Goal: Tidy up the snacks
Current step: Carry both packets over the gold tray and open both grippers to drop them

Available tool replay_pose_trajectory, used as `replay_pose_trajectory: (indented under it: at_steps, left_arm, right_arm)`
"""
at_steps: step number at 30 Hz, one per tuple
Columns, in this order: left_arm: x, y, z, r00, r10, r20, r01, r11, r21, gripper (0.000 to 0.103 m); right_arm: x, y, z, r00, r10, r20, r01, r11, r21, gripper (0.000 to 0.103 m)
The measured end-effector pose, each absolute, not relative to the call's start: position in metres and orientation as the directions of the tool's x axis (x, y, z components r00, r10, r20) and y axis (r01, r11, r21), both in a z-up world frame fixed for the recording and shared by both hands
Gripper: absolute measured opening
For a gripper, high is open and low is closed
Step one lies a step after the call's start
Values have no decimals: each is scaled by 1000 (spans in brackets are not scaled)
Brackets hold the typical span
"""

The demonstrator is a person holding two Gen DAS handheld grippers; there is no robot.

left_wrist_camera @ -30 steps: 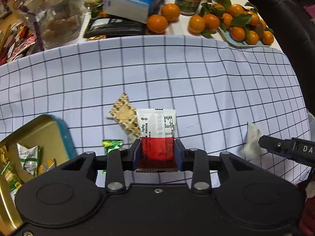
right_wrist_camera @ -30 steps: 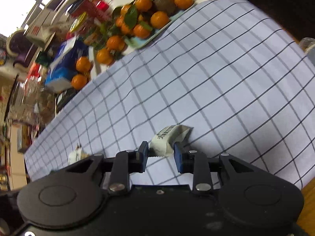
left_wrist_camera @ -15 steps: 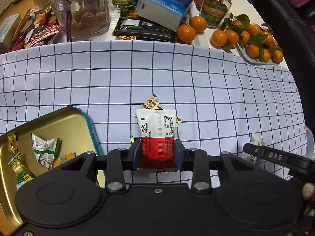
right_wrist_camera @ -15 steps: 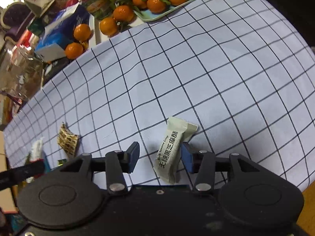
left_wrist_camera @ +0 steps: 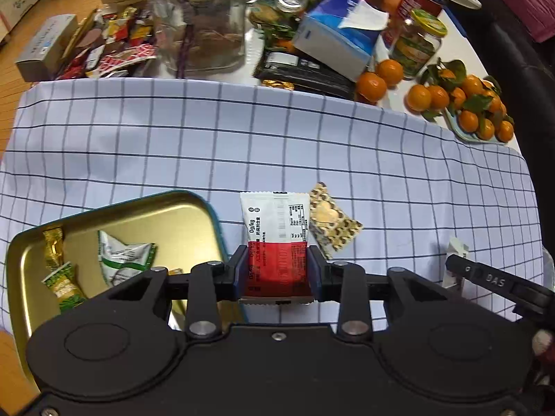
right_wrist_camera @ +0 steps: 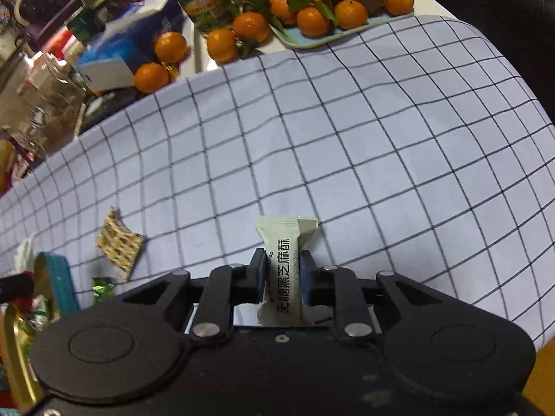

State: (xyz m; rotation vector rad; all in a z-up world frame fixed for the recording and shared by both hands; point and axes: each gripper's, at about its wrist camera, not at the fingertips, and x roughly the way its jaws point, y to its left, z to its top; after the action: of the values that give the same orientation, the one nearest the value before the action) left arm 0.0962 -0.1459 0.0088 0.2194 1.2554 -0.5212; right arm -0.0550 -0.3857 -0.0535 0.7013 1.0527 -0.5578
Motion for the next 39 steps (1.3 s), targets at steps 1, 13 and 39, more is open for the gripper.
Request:
replay_pose_trajectory:
  at_steps: [1,13,39]
  left_arm:
    - [98,-142,9,218,-251,-943,480,869,-120,43]
    - [124,-70,16,266,-194,-944,317,943,-104,43]
    - [143,75,-2,288,-9,-957,44,999,4,44]
  right_arm:
    - [-52,-382,-49,411,-75,-908,702,662,263,22]
    - [2,-282,-7,543,87,-836,462,800,383,22]
    - [54,-175,4,595,164,-787,280,875,394,22]
